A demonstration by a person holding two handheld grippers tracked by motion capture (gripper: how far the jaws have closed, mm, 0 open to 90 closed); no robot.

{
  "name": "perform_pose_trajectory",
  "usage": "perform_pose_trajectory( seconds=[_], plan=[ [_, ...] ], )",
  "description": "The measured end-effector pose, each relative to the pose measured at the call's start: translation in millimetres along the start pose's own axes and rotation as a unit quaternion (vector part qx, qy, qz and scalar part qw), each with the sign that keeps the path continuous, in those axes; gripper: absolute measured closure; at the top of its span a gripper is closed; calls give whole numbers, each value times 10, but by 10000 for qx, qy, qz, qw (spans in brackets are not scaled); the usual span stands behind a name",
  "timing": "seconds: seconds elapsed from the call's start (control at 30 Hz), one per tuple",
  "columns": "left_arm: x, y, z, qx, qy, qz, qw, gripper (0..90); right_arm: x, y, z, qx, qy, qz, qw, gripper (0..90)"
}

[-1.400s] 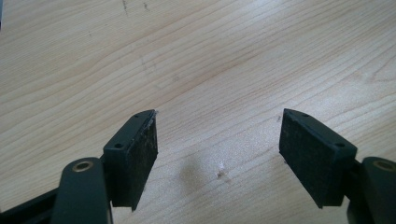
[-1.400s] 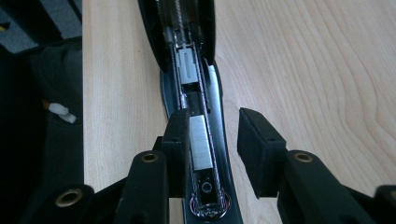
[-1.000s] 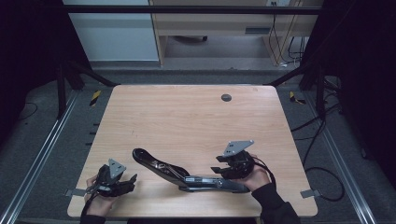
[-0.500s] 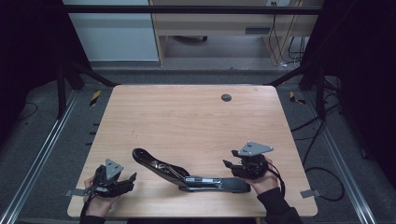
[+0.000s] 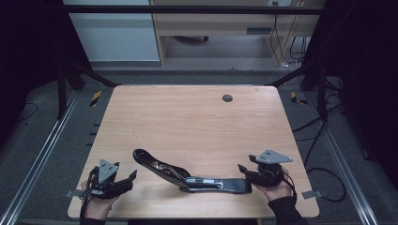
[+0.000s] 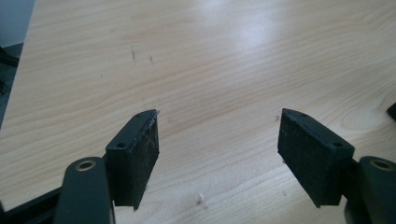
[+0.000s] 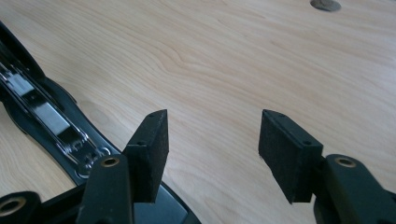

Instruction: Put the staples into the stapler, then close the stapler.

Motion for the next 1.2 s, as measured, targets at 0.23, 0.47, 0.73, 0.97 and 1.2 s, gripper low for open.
perform_pose_trajectory(
  seconds=[0.23, 0.47, 0.73, 0.97, 1.2],
  plan=[
    [-102, 132, -38, 159, 227, -421, 9987, 287, 163, 70, -75, 142, -12, 24, 9999, 443],
    [-186, 231, -76, 230, 265, -706, 9969, 287, 235, 103, -116, 260, -84, 99, 9996, 442],
    [-278, 386, -112, 103, 383, -1115, 9930, 287, 289, 107, -79, 283, -89, 140, 9995, 462],
    [-341, 477, -148, 63, 348, -1312, 9907, 292, 284, 110, -59, 269, -38, 127, 9996, 519],
    [-366, 566, -186, 175, 386, -1470, 9882, 292, 283, 113, -62, 275, -22, 128, 9995, 552]
  ],
)
Point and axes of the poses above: each handheld gripper's, and its own axes: y roughly backward along the jaws, x roughly out of its underside, z roughly to its left, the point moved 3 cm from there along -y, roughly forward along the jaws, and after that the axes turned 6 degrees about x, right-handed, at the moved point
